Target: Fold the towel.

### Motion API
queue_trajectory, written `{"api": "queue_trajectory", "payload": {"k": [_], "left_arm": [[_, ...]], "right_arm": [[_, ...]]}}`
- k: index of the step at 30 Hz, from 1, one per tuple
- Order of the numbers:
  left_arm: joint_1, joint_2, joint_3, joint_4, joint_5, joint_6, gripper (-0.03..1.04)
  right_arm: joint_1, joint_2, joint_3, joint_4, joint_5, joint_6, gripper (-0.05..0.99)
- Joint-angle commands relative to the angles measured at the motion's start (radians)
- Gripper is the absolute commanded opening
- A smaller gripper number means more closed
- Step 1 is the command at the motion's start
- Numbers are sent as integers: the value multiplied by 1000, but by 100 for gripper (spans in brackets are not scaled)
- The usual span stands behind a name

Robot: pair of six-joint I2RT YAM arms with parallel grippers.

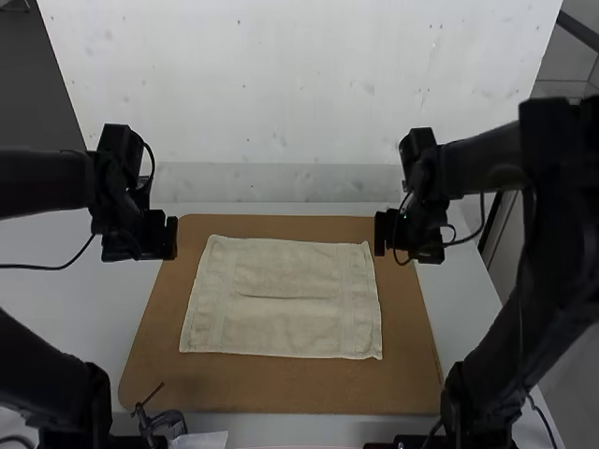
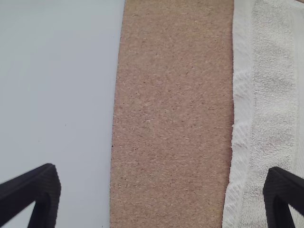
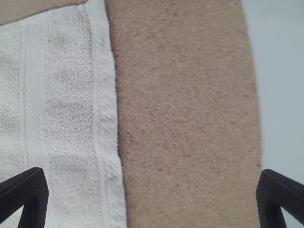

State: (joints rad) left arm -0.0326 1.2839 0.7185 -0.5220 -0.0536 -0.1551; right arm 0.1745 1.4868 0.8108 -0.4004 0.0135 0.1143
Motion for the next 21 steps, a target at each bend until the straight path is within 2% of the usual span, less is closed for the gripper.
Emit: {"api": "queue_trajectory", "payload": {"k": [1,3,7,16,19,21], "left_arm": [[-3,66,56,27,-38,-24,95],[-12,81,64,47,-38,-23,95],[-21,98,81,56,-38,-21,95],[-32,123,84,86,-26,-17,96],[-30,137,95,88,-22,-17,96],[-30,149,98,91,-18,-17,96]], "right_arm": [[66,125,83,18,72,7,94],[88,202,130,21,80,-18,90],[86,343,238,28,88,-15,90],[88,547,413,25,88,53,90],[88,589,450,28,86,93,80],[85,612,469,26,85,110,80]]}}
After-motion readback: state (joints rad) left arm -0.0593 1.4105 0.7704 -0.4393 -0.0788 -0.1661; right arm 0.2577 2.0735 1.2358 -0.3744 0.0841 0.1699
